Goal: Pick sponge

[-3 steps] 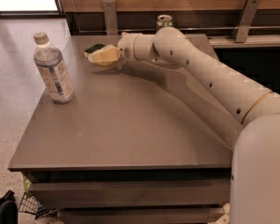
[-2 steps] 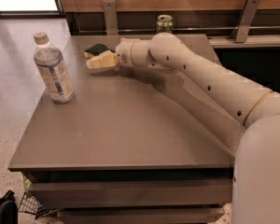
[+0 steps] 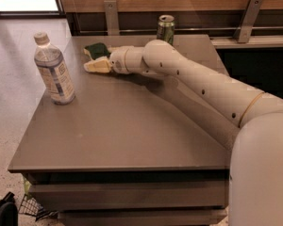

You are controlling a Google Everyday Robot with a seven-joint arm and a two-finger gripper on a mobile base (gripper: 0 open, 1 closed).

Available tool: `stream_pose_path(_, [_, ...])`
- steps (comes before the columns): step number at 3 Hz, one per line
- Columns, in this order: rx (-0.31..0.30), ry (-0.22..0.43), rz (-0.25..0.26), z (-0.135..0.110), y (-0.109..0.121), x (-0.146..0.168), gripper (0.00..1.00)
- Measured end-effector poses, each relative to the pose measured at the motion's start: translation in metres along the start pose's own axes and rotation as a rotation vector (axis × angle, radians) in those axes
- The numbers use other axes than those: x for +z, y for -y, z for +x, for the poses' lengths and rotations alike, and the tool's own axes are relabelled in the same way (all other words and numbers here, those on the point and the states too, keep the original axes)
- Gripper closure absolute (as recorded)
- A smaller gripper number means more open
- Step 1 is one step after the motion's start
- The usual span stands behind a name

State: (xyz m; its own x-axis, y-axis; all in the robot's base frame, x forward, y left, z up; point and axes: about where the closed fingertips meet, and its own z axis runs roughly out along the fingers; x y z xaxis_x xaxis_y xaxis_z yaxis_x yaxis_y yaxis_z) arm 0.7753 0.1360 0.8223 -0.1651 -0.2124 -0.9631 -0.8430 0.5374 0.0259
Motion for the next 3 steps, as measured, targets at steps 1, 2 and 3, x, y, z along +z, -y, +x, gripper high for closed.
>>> stream_pose_path(1, [0.0,0.0,-0.005,-0.0001,-0.0023,0.0022,0.57])
stream_pose_path(2, [0.0,-0.001,-0.008,0.0002,-0.0041,0.0039,0.81])
stream_pose_path(3, [0.0,-0.001,-0.012,0.0004,-0.006,0.0058,1.0])
